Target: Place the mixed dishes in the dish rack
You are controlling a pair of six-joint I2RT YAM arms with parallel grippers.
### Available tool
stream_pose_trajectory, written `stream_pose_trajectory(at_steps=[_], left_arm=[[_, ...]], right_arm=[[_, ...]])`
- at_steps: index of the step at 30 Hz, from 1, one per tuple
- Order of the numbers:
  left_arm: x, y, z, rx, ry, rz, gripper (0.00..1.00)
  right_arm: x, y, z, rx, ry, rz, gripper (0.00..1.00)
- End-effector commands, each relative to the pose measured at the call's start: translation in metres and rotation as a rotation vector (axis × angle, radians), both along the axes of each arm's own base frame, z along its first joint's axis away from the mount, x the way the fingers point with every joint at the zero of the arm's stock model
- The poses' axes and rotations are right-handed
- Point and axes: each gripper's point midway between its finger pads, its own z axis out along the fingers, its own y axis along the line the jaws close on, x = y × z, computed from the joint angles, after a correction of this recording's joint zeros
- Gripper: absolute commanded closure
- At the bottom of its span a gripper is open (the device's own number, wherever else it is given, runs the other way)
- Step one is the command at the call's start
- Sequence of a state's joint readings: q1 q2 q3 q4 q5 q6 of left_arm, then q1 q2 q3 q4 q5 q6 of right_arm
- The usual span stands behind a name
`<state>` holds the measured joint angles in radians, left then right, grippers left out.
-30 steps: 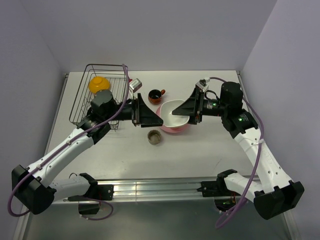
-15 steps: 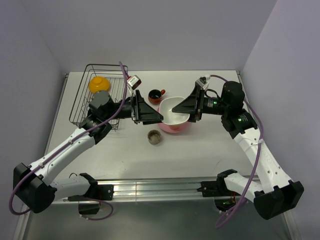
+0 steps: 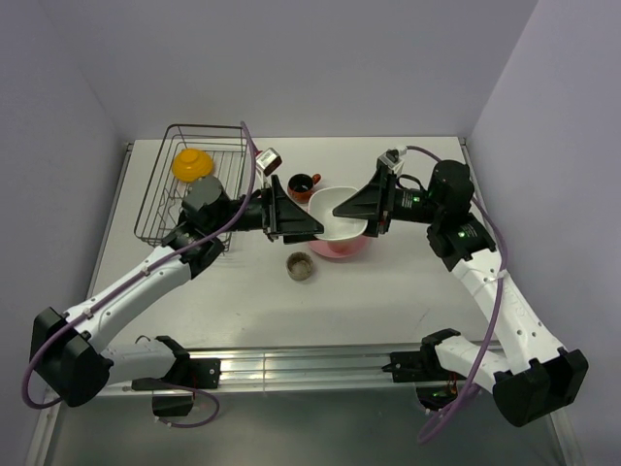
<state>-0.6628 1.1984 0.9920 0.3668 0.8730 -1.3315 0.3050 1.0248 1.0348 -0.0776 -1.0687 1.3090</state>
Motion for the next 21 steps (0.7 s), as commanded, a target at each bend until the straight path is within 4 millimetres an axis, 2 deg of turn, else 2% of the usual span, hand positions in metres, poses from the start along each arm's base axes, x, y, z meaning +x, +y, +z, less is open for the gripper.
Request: stream_pose_trajectory(at_steps=[1,21], left_arm=[[0.000,-0.003,0.020,-0.062,-0.039,0.008,0.15],[0.007,-0.010,0.030,-0.131,0.022,0.045,0.17]], right_arm=[[-0.012,0.000,0.018,0.042,-0.099,0.037,1.00],[-0.013,0.003,0.013,0.051,-0.133,0.050,1.00]])
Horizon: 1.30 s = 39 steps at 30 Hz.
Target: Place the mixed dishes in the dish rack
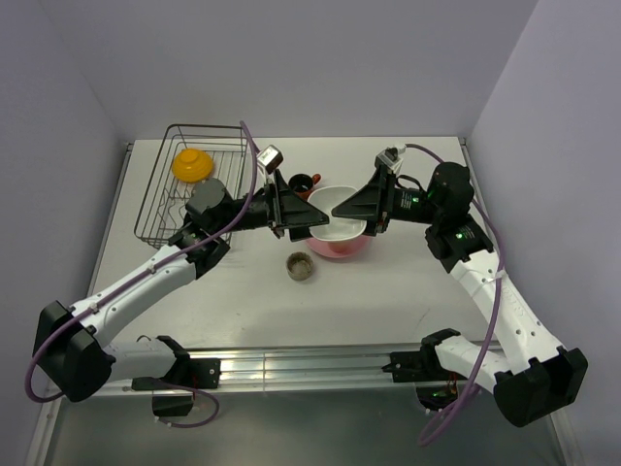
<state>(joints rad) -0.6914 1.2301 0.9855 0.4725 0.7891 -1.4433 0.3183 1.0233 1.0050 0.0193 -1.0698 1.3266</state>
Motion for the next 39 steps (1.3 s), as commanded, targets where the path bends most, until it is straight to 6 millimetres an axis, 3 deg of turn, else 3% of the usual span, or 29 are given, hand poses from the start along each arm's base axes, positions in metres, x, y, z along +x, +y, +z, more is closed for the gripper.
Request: stream_pose_trajectory(at_steps=[1,22,27,28,29,30,35,38,39], left_arm=[[-0.002,0.000,0.019,-0.069,-0.045,0.010,0.17],[-0.002,0.000,0.026,-0.167,-0.014,-0.009,0.44],[-0.004,0.000,0.023,-0.166,-0.018,-0.021,0.70],[-0.003,0.000,0.022,-0.165,-0.017,-0.021,0.77],[-0.004,0.000,0.021,-0.164,-0.014,-0.024,0.92],[-0.003,-0.001,0.019,-0.159,-0.010,-0.022,0.99],[-0.003,-0.001,0.018,-0.145,-0.011,-0.016,1.00],[-0.002,-0.002,0.016,-0.123,-0.014,-0.013,1.00],[-0.002,-0.002,0.017,-0.120,-0.023,-0.009,1.00]], right_arm=[[-0.012,0.000,0.011,0.026,-0.085,0.037,1.00],[-0.010,0.002,0.009,0.025,-0.088,0.044,1.00],[-0.008,0.003,0.006,0.015,-0.089,0.043,1.00],[-0.007,0.003,0.007,0.013,-0.090,0.043,0.99],[-0.007,0.003,0.006,0.008,-0.090,0.041,0.97],[-0.006,0.003,0.005,0.006,-0.092,0.040,0.93],[-0.004,0.003,0.004,-0.015,-0.105,0.038,0.83],[-0.002,0.004,0.005,-0.019,-0.122,0.036,0.64],[-0.002,0.004,0.002,-0.027,-0.105,0.037,0.53]])
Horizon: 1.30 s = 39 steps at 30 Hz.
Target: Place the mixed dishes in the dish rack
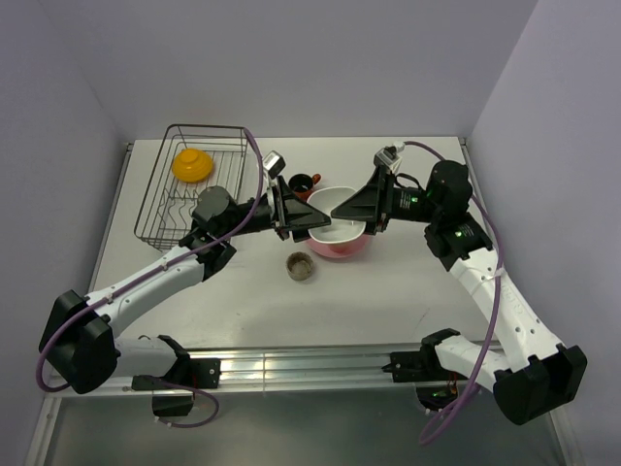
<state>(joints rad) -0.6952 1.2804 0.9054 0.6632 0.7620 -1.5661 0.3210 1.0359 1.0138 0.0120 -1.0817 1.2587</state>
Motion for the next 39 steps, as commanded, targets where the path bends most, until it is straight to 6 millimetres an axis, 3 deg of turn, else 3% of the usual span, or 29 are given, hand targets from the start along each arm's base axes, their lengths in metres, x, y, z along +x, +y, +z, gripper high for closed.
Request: stream_pose_trajectory(at_steps=[1,5,8,21,32,39], left_arm=[[-0.010,0.003,0.028,-0.056,-0.096,-0.006,1.00],[-0.009,0.002,0.023,-0.034,-0.091,-0.002,1.00],[-0.009,0.003,0.021,-0.030,-0.087,0.002,1.00],[-0.006,0.001,0.017,0.032,-0.107,0.015,1.00],[0.007,0.004,-0.002,0.304,-0.129,0.096,1.00],[0.010,0.012,-0.018,0.405,-0.134,0.129,1.00]], right_arm=[[-0.002,0.002,0.005,-0.016,-0.050,0.019,0.50],[0.000,0.002,0.003,-0.038,-0.053,0.009,0.26],[0.001,0.002,0.001,-0.054,-0.056,0.004,0.19],[0.007,0.000,-0.010,-0.124,-0.053,-0.022,0.14],[0.022,-0.011,-0.028,-0.289,-0.070,-0.131,0.13],[0.029,-0.018,-0.020,-0.332,-0.117,-0.199,0.12]])
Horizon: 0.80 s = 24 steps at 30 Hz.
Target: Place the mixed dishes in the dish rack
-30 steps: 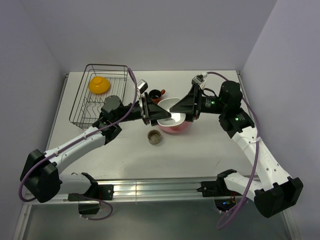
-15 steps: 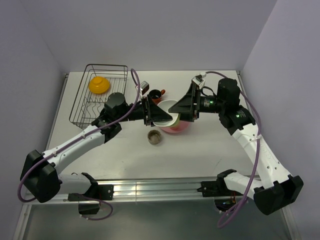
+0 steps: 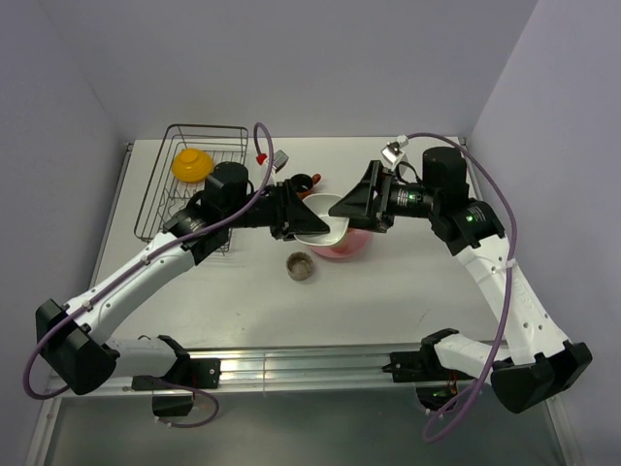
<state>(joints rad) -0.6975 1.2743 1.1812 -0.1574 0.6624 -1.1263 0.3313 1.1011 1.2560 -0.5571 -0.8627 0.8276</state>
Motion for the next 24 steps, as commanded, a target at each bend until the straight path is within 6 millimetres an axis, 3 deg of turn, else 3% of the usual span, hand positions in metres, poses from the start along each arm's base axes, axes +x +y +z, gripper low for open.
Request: stream_pose_trajectory(at_steps=[1,6,9,10,13,17,22,24], left_arm=[[-0.006,0.012,0.018,0.035,-0.094,0.011,1.00],[0.004,0.024,0.013,0.120,-0.128,0.066,1.00],[0.016,0.038,0.008,0.197,-0.147,0.125,1.00],[0.022,0.047,-0.003,0.260,-0.129,0.164,1.00],[0.039,0.065,-0.004,0.324,-0.156,0.232,1.00],[0.073,0.106,-0.020,0.483,-0.178,0.389,1.00],[0.123,0.179,-0.046,0.762,-0.175,0.622,1.00],[0.147,0.208,-0.036,0.872,-0.246,0.745,1.00]], right_arm=[[0.007,-0.008,0.006,-0.060,-0.064,-0.055,0.12],[0.012,-0.016,0.010,-0.107,-0.097,-0.109,0.12],[0.014,-0.021,0.011,-0.120,-0.106,-0.138,0.12],[0.014,-0.023,0.011,-0.133,-0.107,-0.157,0.12],[0.016,-0.034,0.013,-0.166,-0.120,-0.205,0.12],[0.019,-0.052,0.014,-0.211,-0.131,-0.283,0.12],[0.012,-0.065,0.002,-0.261,-0.110,-0.321,0.13],[0.008,-0.065,-0.014,-0.267,-0.062,-0.316,0.13]])
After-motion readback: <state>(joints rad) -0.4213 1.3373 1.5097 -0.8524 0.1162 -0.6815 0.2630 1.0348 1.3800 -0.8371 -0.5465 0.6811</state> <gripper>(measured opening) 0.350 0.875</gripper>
